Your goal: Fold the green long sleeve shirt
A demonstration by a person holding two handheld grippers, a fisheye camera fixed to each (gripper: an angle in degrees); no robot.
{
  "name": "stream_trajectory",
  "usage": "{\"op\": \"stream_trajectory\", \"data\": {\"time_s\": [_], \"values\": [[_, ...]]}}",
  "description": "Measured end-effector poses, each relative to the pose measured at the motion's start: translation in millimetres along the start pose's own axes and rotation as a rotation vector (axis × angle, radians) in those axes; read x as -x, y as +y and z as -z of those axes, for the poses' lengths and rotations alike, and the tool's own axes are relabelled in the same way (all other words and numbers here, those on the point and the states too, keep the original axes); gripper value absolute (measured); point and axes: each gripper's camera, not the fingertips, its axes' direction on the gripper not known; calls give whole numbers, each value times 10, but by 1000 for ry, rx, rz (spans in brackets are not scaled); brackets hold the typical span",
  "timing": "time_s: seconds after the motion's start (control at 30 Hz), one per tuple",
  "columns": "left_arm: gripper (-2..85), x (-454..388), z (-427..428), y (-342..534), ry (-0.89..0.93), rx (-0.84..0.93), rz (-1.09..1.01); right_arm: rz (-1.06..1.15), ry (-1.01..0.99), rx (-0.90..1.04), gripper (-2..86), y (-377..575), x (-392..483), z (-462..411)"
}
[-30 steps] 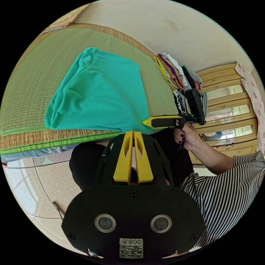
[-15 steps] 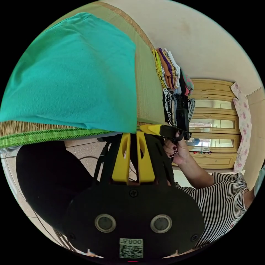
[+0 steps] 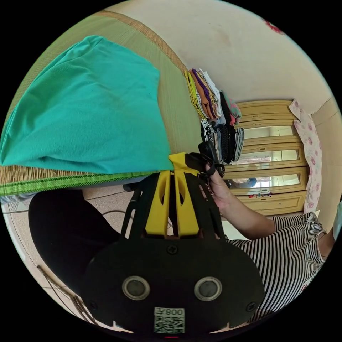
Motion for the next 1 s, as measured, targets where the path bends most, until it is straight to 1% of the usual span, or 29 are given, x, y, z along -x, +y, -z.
{"op": "stream_trajectory", "data": {"time_s": [0.17,0.27,0.37,0.47,0.57,0.67,0.73,0.87,1.0], "values": [[20,97,69,52,-3,6,-1,-15,-33,11,70,-30,-115,-9],[14,167,185,123,37,-14,-3,-9,-45,8,53,-13,-133,29],[9,269,398,244,42,-54,14,17,-35,0,40,-14,-60,95],[12,445,696,395,71,-130,55,56,-36,8,33,-60,76,141],[27,694,1017,558,103,-226,136,99,-26,29,30,-125,234,173],[64,995,1279,725,119,-314,253,134,-24,37,29,-186,348,211],[89,1246,1398,840,211,-382,333,147,-26,35,28,-217,389,239],[107,1515,1563,970,259,-489,415,165,-22,30,28,-261,432,309],[121,1821,1662,1071,360,-573,522,166,-20,29,27,-284,408,374]]}}
